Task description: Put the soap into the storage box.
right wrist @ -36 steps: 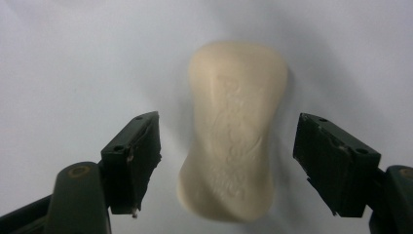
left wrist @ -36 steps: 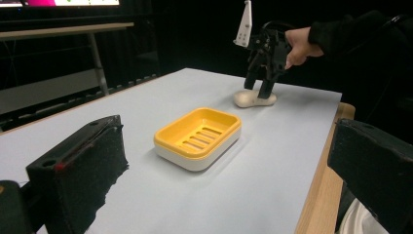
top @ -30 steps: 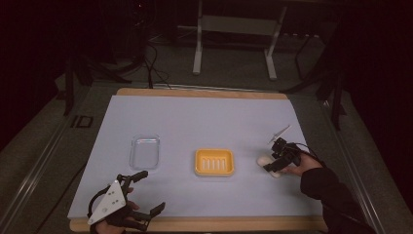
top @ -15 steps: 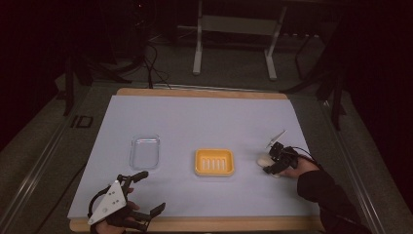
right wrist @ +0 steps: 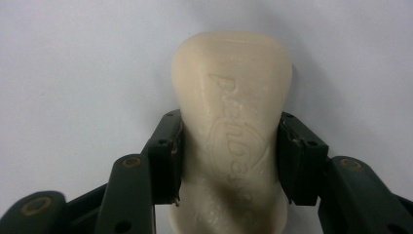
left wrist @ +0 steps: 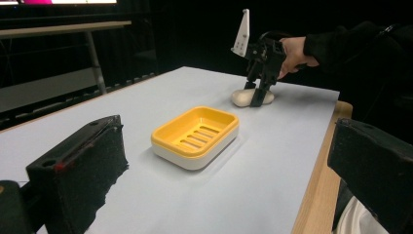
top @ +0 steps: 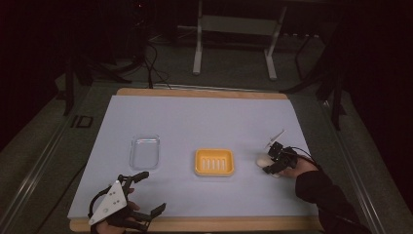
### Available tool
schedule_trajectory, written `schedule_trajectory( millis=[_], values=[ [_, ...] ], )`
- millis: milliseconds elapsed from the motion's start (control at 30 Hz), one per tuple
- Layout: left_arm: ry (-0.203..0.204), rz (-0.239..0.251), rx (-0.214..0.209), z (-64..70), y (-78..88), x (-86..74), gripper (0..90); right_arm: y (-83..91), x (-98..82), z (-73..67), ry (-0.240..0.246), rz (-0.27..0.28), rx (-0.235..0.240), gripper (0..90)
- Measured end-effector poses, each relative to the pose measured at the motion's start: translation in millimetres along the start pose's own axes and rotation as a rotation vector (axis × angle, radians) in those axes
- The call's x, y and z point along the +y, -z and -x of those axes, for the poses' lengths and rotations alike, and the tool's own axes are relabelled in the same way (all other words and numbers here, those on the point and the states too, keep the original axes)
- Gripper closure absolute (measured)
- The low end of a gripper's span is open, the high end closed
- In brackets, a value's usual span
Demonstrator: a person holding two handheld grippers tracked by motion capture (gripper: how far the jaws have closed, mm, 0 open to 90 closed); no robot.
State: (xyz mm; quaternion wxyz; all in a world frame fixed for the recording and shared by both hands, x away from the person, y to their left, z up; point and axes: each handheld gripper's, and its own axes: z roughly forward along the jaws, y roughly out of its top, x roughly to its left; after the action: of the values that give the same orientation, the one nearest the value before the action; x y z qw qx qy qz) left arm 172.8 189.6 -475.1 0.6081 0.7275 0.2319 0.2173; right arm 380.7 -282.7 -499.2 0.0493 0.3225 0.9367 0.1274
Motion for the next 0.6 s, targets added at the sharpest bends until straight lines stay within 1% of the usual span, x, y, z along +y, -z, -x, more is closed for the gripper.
schedule_trajectory(
  millis=[133, 167, 233, 267, 300, 367, 400, 433, 467, 500, 533, 567, 600],
  values=[
    [-0.001, 0.000, 0.000, 0.1, 0.0, 0.0, 0.7, 2.4, 0.4, -0.1, 0.022, 0.001, 0.017, 49.8],
    [-0.001, -0.001, 0.000, 0.1, -0.1, 0.0, 0.8, 4.0, 0.9, -0.4, 0.033, 0.000, 0.020, 49.8],
    [-0.002, -0.001, 0.000, 0.2, -0.3, -0.1, 0.7, 8.1, 2.0, 0.3, 0.039, 0.006, 0.032, 49.8],
    [-0.002, -0.001, 0.000, 0.2, -0.3, -0.1, 0.7, 10.7, 2.7, -0.1, 0.051, 0.006, 0.023, 49.8],
    [-0.002, -0.001, -0.001, 0.2, -0.3, -0.1, 0.7, 13.3, 3.4, 0.3, 0.052, 0.004, 0.021, 49.8],
    [-0.002, -0.001, 0.000, 0.1, -0.3, -0.1, 0.7, 18.8, 4.5, 1.4, 0.064, 0.009, 0.029, 49.8],
    [-0.001, -0.002, -0.001, 0.0, -0.4, -0.2, 0.7, 21.3, 5.2, 2.4, 0.072, -0.002, 0.039, 49.8],
    [-0.002, -0.001, -0.001, -0.1, -0.3, -0.2, 0.8, 24.6, 5.6, 1.9, 0.092, 0.010, 0.020, 49.8],
    [-0.002, -0.001, -0.001, 0.0, -0.3, -0.1, 0.8, 26.7, 6.1, 2.6, 0.092, 0.015, 0.027, 49.7],
    [-0.002, -0.001, -0.001, 0.0, -0.3, -0.2, 0.7, 29.3, 6.8, 3.1, 0.109, 0.010, 0.044, 49.8],
    [-0.002, -0.001, -0.002, 0.1, -0.3, -0.2, 0.8, 31.7, 7.0, 2.0, 0.128, 0.022, 0.034, 49.8],
    [-0.002, -0.001, -0.001, 0.1, -0.3, -0.1, 0.7, 34.0, 8.1, 2.8, 0.127, 0.019, 0.047, 49.8],
    [-0.002, -0.001, -0.002, 0.1, -0.3, -0.1, 0.7, 35.8, 8.8, 2.5, 0.139, 0.014, 0.053, 49.8]
  ],
)
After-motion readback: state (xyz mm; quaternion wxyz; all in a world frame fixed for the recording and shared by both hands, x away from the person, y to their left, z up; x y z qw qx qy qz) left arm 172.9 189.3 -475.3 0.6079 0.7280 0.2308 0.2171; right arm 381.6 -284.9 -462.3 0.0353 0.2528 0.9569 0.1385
